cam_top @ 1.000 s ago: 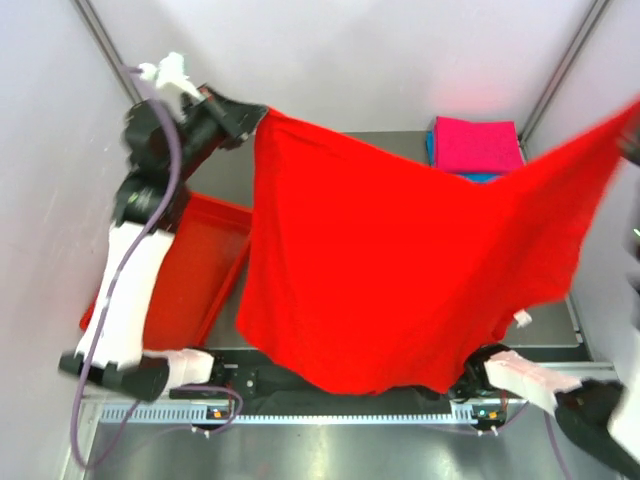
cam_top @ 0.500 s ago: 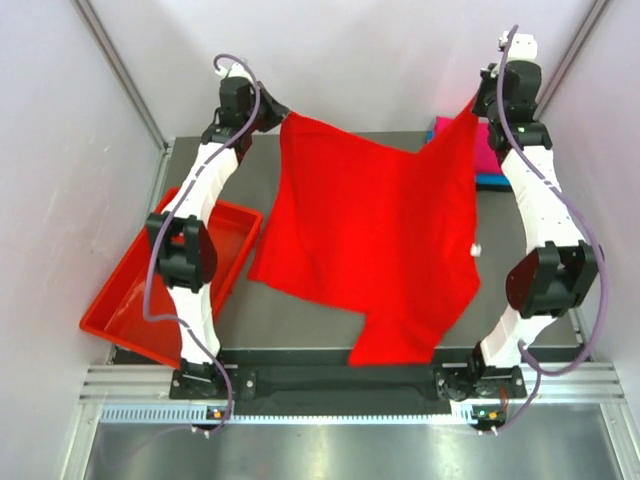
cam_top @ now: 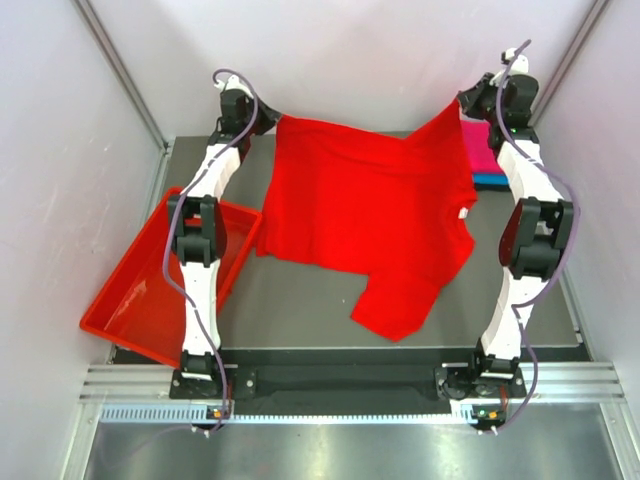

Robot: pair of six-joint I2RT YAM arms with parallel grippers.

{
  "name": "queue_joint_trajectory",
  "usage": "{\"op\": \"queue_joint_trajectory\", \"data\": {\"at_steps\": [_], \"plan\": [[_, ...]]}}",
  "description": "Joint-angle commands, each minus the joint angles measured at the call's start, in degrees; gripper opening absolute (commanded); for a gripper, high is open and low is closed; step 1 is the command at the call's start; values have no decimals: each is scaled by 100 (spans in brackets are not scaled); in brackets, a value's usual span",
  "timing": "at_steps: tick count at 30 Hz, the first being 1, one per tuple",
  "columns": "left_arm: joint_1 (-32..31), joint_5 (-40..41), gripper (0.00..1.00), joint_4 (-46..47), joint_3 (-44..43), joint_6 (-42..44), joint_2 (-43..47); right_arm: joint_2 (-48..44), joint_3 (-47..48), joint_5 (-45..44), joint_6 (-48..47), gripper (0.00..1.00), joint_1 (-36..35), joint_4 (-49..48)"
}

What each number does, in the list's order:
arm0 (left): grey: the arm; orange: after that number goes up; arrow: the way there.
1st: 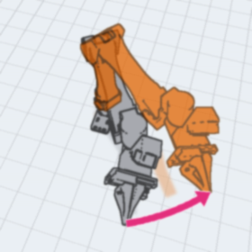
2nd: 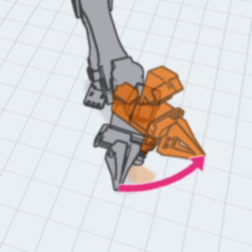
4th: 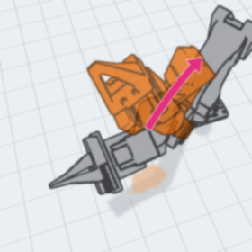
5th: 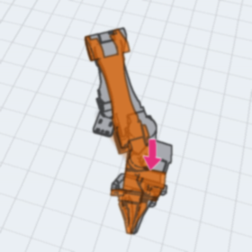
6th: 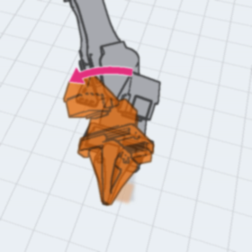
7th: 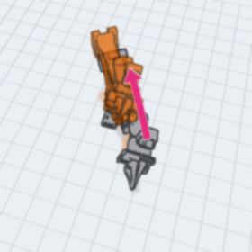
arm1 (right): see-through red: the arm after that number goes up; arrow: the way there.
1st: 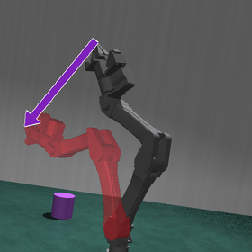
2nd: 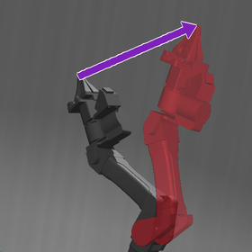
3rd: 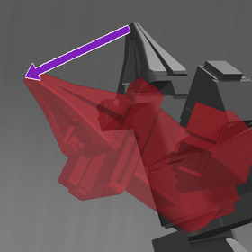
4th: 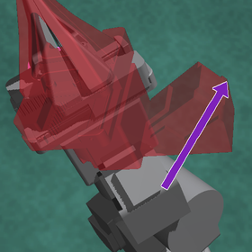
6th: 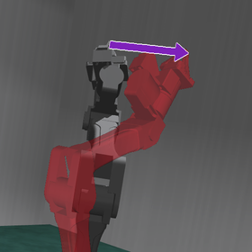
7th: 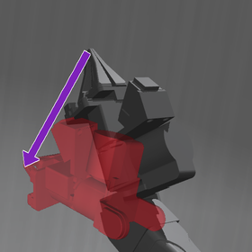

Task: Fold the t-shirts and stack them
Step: Fold the tshirt

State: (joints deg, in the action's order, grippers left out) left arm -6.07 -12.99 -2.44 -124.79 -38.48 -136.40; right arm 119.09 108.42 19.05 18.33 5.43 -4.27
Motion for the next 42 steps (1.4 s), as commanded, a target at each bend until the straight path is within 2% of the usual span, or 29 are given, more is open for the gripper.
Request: {"op": "queue_joint_trajectory", "data": {"at_steps": [1, 3, 5, 8, 12, 17, 26, 31, 39, 42], "plan": [[53, -230, 0, 683, -344, -98, -36, -166, 224, 338, 425, 0, 54, -489], [114, -361, 0, 596, -353, -212, -54, -393, 145, -470, 540, 0, 63, 222], [167, -641, 0, 490, -283, -344, -27, -797, -241, -936, 742, 0, 142, 409], [167, -809, 0, 393, 24, -248, 192, -1193, -559, -1139, 997, 0, 317, 1118], [176, -968, 0, 270, 525, -11, 561, -1677, -936, -965, 963, 0, 459, 1560], [193, -1205, 0, -230, 877, 314, 860, -2520, -1929, -763, 866, 0, 468, 1710], [343, -1443, 0, -977, 1370, 561, 1071, -3417, -3213, -630, 786, 0, 494, 2018], [343, -1408, 0, -1592, 1431, 815, 1255, -3726, -3835, -674, 795, 0, 485, 2185], [334, -1478, 0, -2242, 1563, 1140, 1160, -4104, -5049, -340, 989, 0, 485, 1667], [334, -1233, 0, -2532, 1572, 1263, 1107, -4148, -5356, -647, 962, 0, 485, 1667]]}}
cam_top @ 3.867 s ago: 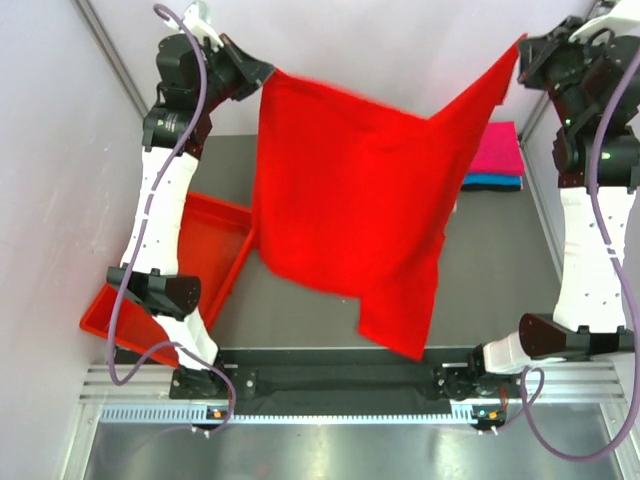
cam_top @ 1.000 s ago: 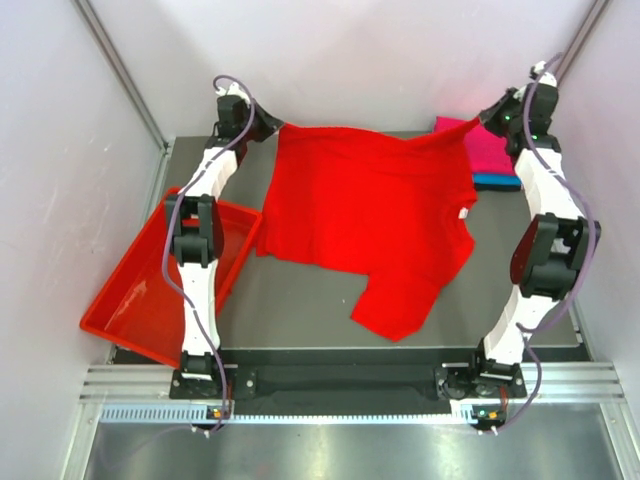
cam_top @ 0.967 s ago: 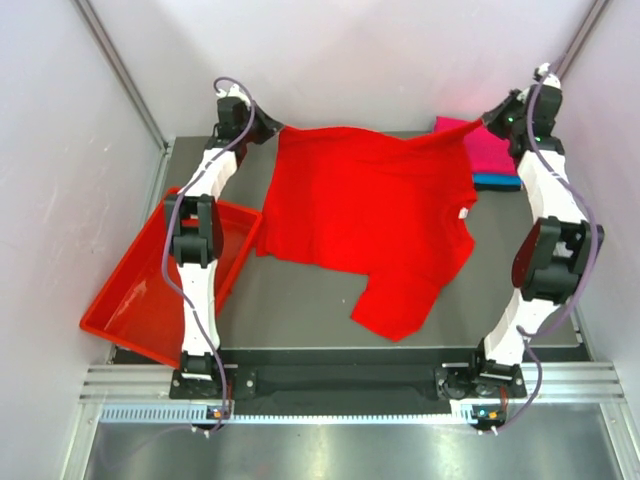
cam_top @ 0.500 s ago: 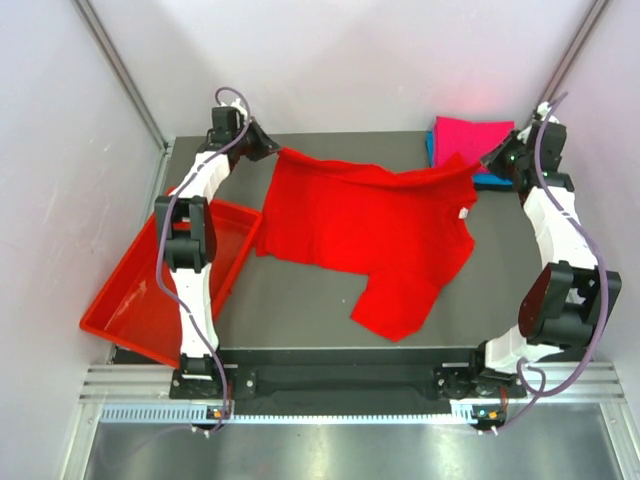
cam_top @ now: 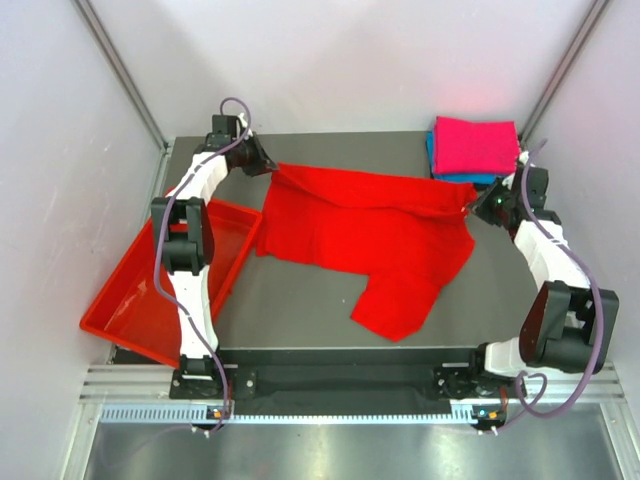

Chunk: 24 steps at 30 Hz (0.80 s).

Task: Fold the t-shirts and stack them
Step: Fold the tshirt

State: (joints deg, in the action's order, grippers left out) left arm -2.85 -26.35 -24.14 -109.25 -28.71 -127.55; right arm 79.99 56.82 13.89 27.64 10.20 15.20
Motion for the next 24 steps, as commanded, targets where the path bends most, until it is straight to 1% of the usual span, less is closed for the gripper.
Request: {"op": "queue_joint_trajectory", "data": {"at_steps": [1, 4, 9, 12, 13, 15, 18, 21, 22, 24], "plan": [[13, 278, 0, -407, 27, 313, 221, -255, -267, -271, 22, 0, 26, -307], [13, 638, 0, -591, 1, 419, 186, -343, -487, -343, 5, 0, 26, -351], [13, 833, 0, -803, -350, 533, -77, -378, -706, -150, -57, 0, 26, -281], [13, 737, 0, -593, -509, 542, -235, -484, -856, -412, -83, 0, 26, -132], [21, 693, 0, -513, -553, 524, -279, -519, -961, -761, -66, 0, 26, -105], [22, 518, 0, -241, -597, 411, -411, -624, -1171, -1028, 118, 0, 26, -149], [22, 429, 0, -91, -649, 322, -534, -756, -1532, -836, 303, 0, 26, -490], [22, 534, 0, -143, -624, 401, -526, -853, -1944, -274, 488, 0, 26, -1017], [22, 491, 0, -152, -589, 436, -500, -853, -2016, -47, 523, 0, 26, -1071], [22, 438, 0, -152, -379, 471, -325, -809, -2183, 34, 602, 0, 26, -1089]]}}
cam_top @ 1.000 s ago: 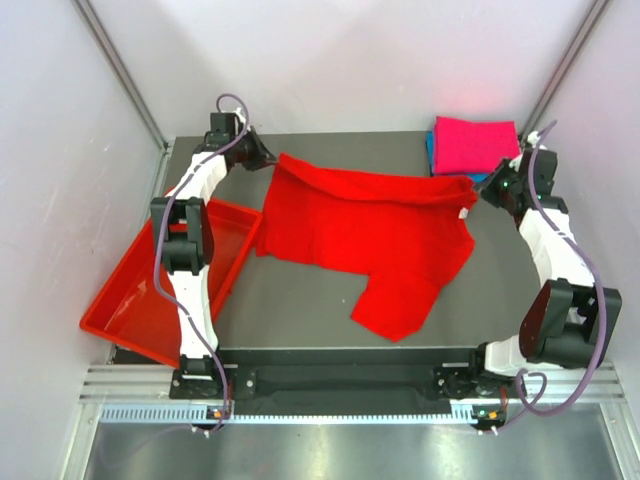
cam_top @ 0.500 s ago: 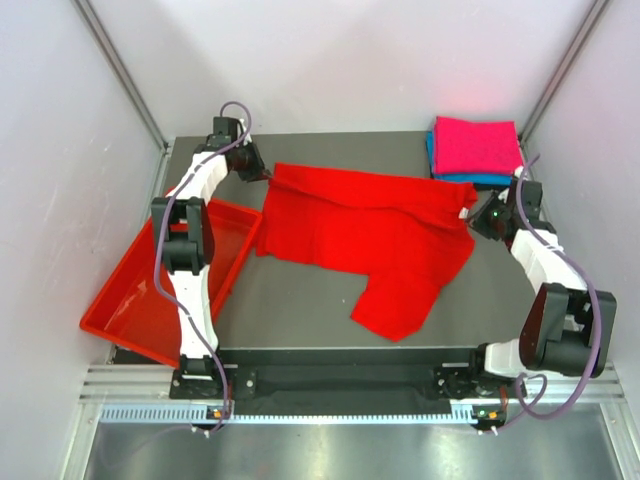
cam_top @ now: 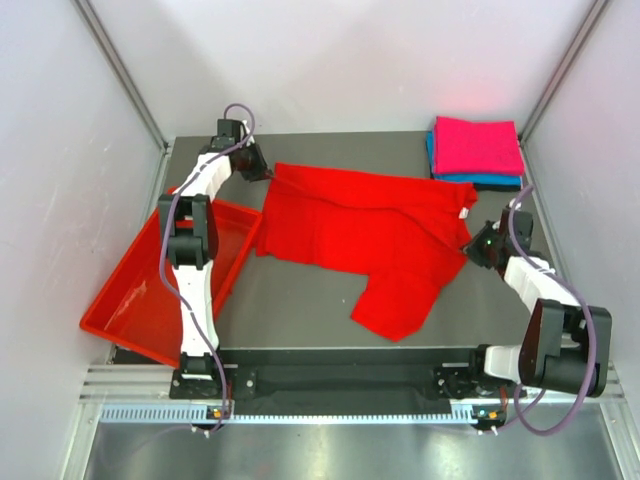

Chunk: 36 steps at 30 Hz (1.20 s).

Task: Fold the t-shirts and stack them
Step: Fold the tshirt

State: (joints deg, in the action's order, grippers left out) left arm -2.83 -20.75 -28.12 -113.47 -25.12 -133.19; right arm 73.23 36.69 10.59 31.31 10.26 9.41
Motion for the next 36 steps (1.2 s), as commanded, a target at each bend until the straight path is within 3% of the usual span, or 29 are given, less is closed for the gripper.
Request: {"op": "queue_joint_trajectory", "data": {"at_steps": [1, 6, 8, 9, 11, 12, 15, 22, 30, 36], "plan": [[19, -157, 0, 193, 131, 122, 319, -116, -205, 391, 253, 0, 20, -493], [19, 124, 0, 18, 703, 323, 811, 6, -198, 233, 183, 2, 29, -414], [19, 316, 4, -298, 616, 376, 803, 77, -118, 233, 130, 9, 29, -291], [19, 370, 20, -430, 442, 429, 742, 95, -22, 250, 112, 21, 29, -212], [19, 536, 30, -693, 204, 473, 750, 51, 145, 242, 86, 34, 29, 42], [11, 616, 33, -678, 194, 499, 811, 16, 215, 233, 86, 42, 29, 139], [-94, 1071, 37, -528, 220, 657, 1180, -72, 592, 137, 77, 50, 11, 787], [-613, 1328, 40, -642, 527, 869, 2120, -467, 761, -83, 366, 56, -296, 1722], [-1535, 827, 40, -493, 2380, 930, 3439, -626, 243, -777, 1122, 57, -1640, 1915], [-1800, 625, 41, -229, 3445, 746, 3888, -810, -21, -1593, 1378, 58, -1835, 2144]]}}
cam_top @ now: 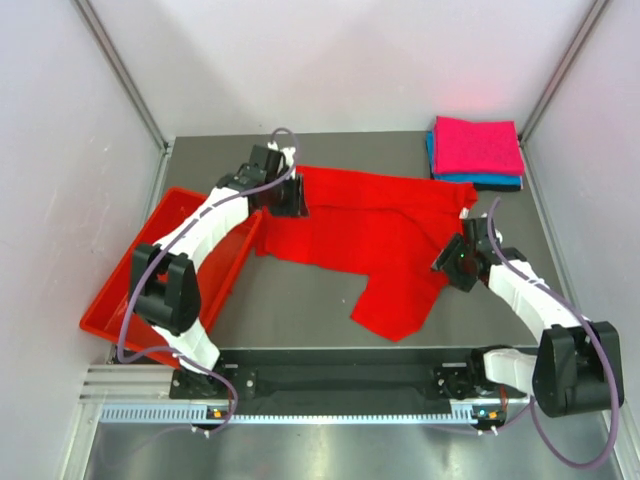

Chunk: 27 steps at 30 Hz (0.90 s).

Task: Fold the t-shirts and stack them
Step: Fold the tshirt

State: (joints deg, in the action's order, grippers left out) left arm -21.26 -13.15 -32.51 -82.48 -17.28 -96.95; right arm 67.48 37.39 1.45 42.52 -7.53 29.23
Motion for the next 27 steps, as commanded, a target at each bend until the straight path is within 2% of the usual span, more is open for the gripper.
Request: {"op": "queue_joint_trajectory", "data": {"at_steps": [1, 5, 10, 17, 20, 21, 23, 26, 27], "plan": [[43, -135, 41, 219, 416, -48, 290, -279, -135, -725, 257, 58, -56, 179], [-1, -162, 41, 394, 942, -74, 510, -359, -389, -830, 414, 58, -91, -21], [-89, -65, 42, 395, 1111, -83, 501, -464, -592, -980, 625, 57, -108, -497], [-195, 49, 41, 439, 1173, -136, 642, 80, -680, -963, 801, 58, -117, -910], [-203, 75, 41, 377, 1146, -57, 686, 221, -794, -901, 863, 54, -117, -1060], [-204, 75, 42, 368, 1146, -30, 686, 239, -820, -910, 846, 47, -117, -1051], [-204, 398, 45, 360, 1243, 84, 660, 204, -803, -1041, 749, 25, -126, -807], [-204, 647, 46, 273, 1234, 58, 449, 20, -768, -1182, 722, 3, -100, -726], [-204, 568, 46, 246, 1191, 32, 370, -42, -733, -1209, 670, 0, -91, -683]]}}
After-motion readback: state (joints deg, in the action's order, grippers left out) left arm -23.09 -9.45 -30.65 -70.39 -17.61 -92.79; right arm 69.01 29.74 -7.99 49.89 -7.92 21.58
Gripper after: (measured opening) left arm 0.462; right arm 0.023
